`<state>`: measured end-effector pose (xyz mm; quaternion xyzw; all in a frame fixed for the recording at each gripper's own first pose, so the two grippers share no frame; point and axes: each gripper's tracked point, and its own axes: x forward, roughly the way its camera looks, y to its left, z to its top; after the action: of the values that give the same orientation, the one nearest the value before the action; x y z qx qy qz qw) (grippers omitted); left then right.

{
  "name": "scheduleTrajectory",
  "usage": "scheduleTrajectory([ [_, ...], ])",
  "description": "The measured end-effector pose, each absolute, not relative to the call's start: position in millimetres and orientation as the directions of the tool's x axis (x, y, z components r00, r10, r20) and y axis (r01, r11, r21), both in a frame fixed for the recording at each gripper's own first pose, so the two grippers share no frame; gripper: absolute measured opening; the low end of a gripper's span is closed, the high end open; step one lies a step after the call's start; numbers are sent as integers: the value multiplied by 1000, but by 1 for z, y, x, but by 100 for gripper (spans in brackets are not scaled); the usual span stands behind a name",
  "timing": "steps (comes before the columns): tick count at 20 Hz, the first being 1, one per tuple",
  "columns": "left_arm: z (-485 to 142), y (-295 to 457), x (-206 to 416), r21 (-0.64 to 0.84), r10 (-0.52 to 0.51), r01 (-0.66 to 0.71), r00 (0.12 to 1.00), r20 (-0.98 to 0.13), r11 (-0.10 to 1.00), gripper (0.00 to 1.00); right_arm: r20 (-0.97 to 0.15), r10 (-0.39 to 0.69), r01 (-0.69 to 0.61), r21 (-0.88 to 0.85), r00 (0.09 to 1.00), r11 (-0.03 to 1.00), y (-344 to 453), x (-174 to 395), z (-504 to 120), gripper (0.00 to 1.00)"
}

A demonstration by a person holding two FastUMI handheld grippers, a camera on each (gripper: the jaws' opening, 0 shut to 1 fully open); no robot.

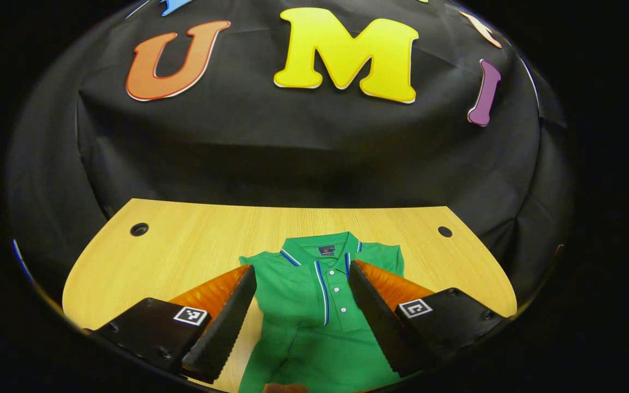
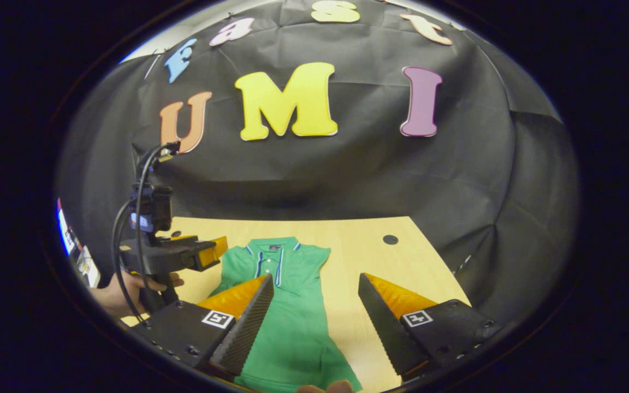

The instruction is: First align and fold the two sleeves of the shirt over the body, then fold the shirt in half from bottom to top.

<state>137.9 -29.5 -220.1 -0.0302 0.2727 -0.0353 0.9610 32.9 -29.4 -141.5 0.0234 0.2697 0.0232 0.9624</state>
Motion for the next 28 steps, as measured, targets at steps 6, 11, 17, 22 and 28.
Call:
scheduleTrajectory([
  [6, -196, 14, 49, -15, 12, -22, 865, -502, 1000, 100, -537, 93, -112, -1, 838, 994, -39, 3, -157, 96],
  [11, -214, 33, -28, -6, 23, -32, 823, -568, 999, 100, -598, 107, -153, -26, 794, 988, -54, -31, -183, 95],
  [17, -277, 43, -102, 30, -5, 33, 749, -662, 999, 100, -698, 150, -219, -9, 700, 976, -57, -84, -257, 95],
  [22, -334, 42, -167, 5, -3, 11, 632, -775, 1000, 100, -803, 116, -194, 1, 585, 981, -67, -130, -323, 96],
  [28, -359, 52, -188, 19, 10, 9, 583, -812, 1000, 100, -855, 74, -133, 6, 514, 991, -84, -146, -368, 96],
])
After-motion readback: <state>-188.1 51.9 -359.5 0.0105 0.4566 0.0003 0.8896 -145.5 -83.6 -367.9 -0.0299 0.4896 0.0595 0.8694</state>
